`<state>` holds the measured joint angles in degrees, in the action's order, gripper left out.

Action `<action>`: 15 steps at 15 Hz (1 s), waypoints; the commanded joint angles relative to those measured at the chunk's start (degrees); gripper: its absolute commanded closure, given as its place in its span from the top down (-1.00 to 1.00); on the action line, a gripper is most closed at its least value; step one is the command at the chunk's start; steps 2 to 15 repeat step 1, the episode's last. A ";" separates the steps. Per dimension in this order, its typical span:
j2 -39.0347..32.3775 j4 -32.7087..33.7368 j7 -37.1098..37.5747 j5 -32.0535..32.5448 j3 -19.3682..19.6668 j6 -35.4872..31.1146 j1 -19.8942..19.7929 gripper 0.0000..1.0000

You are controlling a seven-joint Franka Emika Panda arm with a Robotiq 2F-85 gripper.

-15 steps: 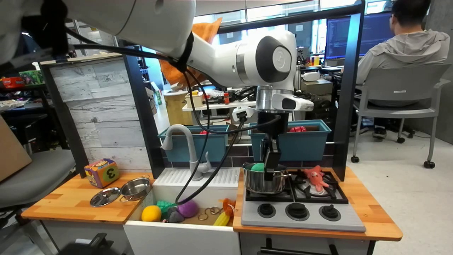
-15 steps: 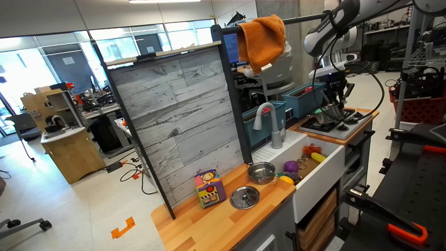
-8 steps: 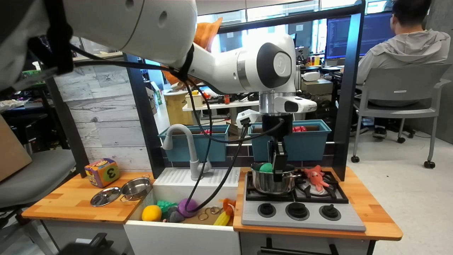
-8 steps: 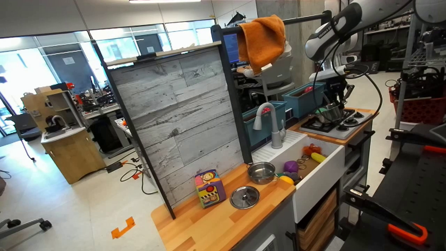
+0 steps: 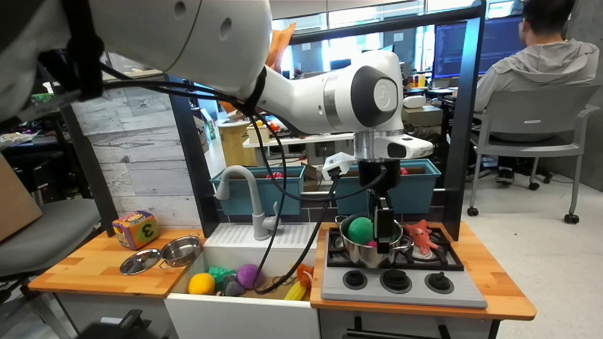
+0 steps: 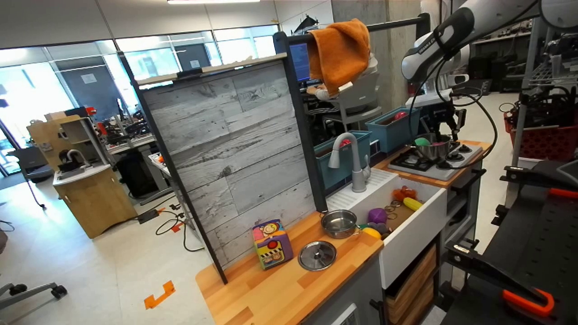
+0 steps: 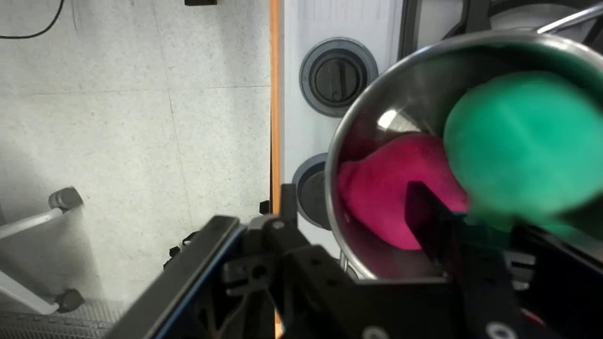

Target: Pick up the pot

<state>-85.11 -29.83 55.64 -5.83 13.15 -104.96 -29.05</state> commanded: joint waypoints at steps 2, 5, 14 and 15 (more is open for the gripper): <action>0.00 0.43 0.27 1.35 -1.29 0.27 -0.45 0.35; 0.00 0.43 0.27 1.35 -1.29 0.27 -0.45 0.35; 0.00 0.43 0.27 1.35 -1.29 0.27 -0.45 0.35; 0.00 0.43 0.27 1.35 -1.29 0.27 -0.45 0.35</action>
